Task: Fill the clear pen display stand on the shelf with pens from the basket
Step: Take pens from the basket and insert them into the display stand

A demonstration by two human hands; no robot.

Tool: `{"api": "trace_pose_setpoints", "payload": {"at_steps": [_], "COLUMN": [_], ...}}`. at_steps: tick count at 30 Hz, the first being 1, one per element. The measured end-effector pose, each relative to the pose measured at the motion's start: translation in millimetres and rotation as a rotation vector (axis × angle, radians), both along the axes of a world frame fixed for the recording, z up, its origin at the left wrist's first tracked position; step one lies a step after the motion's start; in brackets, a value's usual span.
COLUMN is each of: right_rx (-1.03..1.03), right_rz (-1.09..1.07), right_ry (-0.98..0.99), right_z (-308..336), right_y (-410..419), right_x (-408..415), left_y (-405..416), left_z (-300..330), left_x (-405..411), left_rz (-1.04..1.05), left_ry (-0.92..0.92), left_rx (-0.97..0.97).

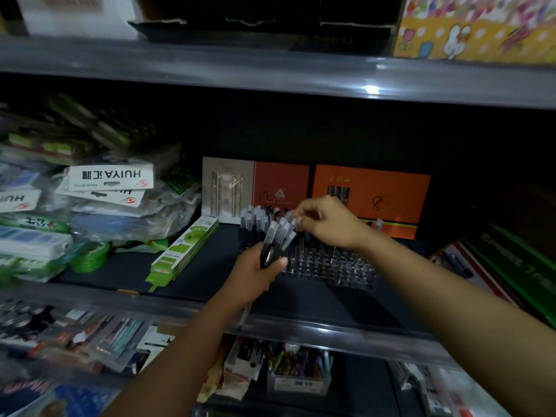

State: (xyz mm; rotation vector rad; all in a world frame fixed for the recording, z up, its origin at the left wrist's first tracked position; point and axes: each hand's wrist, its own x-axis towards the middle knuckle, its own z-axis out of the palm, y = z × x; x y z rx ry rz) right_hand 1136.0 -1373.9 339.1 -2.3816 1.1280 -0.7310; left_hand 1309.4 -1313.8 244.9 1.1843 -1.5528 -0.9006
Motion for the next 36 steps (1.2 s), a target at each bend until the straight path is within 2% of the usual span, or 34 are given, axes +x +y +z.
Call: {"api": "trace_pose_setpoints", "payload": {"at_steps": [7,10,14,21,31,36], "right_rx": [0.169,0.134,0.095,-0.006,-0.055,-0.118], "right_rz": [-0.029,-0.124,-0.268,-0.383,-0.447,-0.416], "right_ry": [-0.141,-0.216,-0.414,-0.510,-0.525,-0.381], "right_z": [9.7,17.0,29.2,50.0,45.2,35.5], "right_y": [12.1,14.0,8.8,3.0,-14.8,-18.4], "right_x": [-17.1,-23.1,-33.6,-38.7,-37.0,-36.6], "left_y": [10.0,12.7,14.0,7.9,-2.3,-6.6], "left_z": [11.8,13.7,14.0,15.9,7.2,2.4], "left_x": [-19.3,-21.5,-20.1,-19.7,-2.8,0.6], "left_rz": [-0.005,-0.011,0.003,0.053,0.100,0.111], "left_ry": [-0.043,-0.072,-0.090,-0.119,-0.177,-0.158], "left_rx": [-0.032,-0.034,-0.020,-0.037,-0.037,-0.040]}}
